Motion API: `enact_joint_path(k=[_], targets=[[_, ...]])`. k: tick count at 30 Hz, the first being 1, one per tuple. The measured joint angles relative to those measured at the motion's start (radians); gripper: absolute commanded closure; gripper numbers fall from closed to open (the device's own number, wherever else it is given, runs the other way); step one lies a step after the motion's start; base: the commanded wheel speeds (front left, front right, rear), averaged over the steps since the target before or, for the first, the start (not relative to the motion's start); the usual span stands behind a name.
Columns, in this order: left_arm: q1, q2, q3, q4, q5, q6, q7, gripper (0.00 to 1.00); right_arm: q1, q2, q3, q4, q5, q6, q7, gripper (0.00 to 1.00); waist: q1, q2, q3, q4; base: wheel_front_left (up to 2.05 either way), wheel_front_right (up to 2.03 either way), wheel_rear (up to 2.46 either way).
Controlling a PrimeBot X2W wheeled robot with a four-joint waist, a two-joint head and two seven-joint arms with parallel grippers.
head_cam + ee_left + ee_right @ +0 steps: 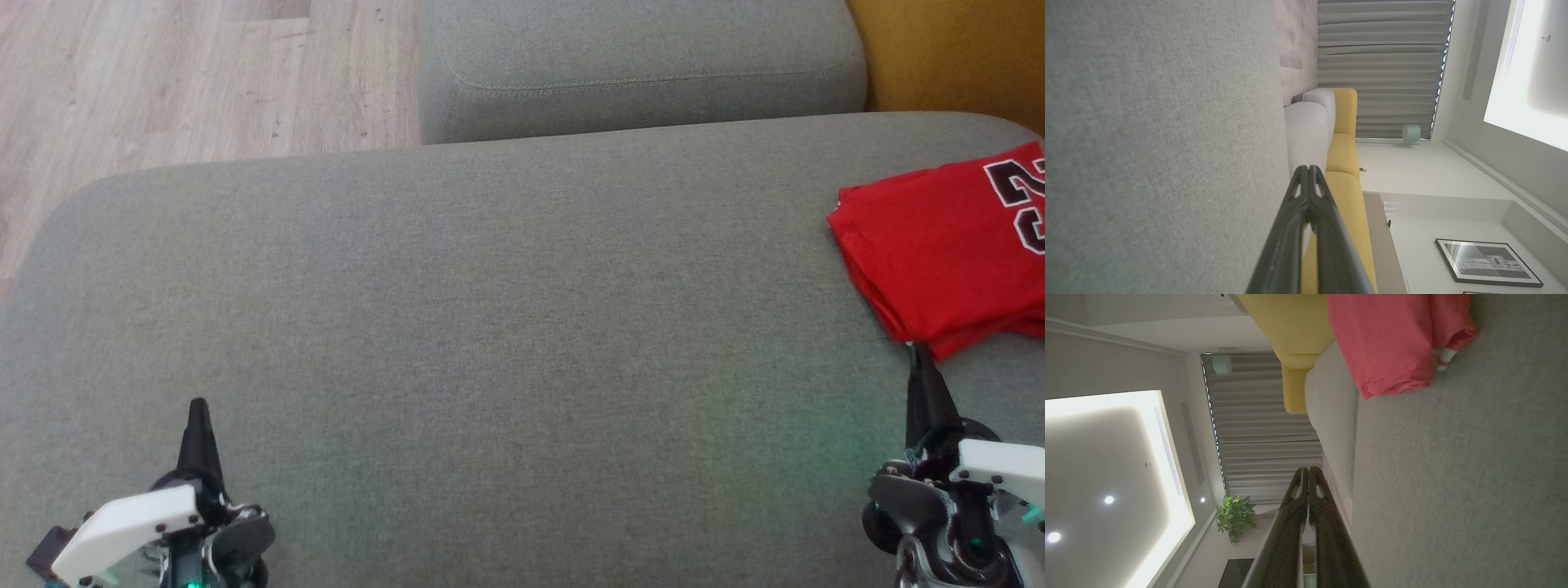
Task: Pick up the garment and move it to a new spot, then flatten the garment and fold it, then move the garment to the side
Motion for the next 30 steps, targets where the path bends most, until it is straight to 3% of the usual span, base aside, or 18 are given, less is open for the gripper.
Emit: enact_joint_path(k=[30], targets=[[0.000, -0.003, 0.007, 0.000, 0.006, 0.000, 0.008, 1.00, 0.000, 0.002, -0.008, 0.000, -0.002, 0.000, 0.003, 1.00, 0.0000, 0.0000, 0.000, 0.000, 0.00, 0.00, 0.00]])
